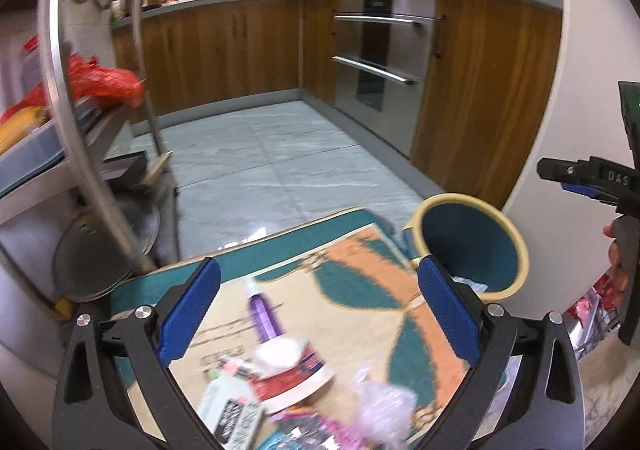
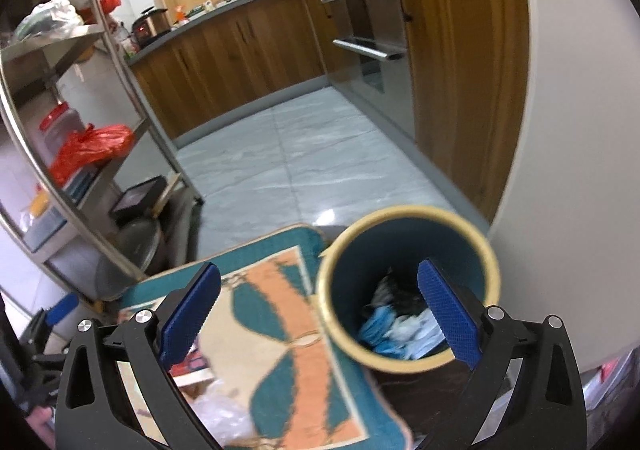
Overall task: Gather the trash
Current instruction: 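Move both tools back over the mat toward the plastic bag and paper cup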
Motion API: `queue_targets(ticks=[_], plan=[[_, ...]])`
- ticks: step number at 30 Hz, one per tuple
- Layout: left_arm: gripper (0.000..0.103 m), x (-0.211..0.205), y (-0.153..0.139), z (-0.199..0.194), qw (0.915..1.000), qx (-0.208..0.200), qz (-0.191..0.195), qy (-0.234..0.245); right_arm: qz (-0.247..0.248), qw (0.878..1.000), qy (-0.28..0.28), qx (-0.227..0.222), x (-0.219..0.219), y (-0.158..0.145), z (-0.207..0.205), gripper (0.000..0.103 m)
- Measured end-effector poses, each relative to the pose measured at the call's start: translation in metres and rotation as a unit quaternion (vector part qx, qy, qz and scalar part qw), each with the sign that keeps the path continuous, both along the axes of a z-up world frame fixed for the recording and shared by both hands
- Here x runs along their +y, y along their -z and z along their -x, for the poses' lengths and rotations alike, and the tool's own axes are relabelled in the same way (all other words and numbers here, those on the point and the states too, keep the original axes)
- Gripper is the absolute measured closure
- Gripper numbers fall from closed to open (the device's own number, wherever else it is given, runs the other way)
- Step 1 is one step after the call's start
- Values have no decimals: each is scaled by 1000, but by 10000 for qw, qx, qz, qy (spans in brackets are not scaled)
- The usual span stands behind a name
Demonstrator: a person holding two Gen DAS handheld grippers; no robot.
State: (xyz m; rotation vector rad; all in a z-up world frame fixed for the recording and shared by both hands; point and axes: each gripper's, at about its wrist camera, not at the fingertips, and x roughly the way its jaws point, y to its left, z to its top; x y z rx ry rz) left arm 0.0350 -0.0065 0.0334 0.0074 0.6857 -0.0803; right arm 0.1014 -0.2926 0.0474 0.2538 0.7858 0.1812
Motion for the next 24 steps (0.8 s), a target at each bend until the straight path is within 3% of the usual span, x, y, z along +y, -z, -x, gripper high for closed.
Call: queue_targets(ticks=[5,14,20,24], plan=[[6,37,7,19,9993,137,-85,-345,-173,9994,-179,221,27,6,2,5],[6,94,40,45,9946,588,-335,-787,289,9967,-621,431,87,24,12,5],[6,105,55,54,9925,815,-438,-799,441,9968,-501,449,108,37,35,5],[6,104,57,50,9926,829,-467,-760,591,9929,-800,653,130,58,49,5]])
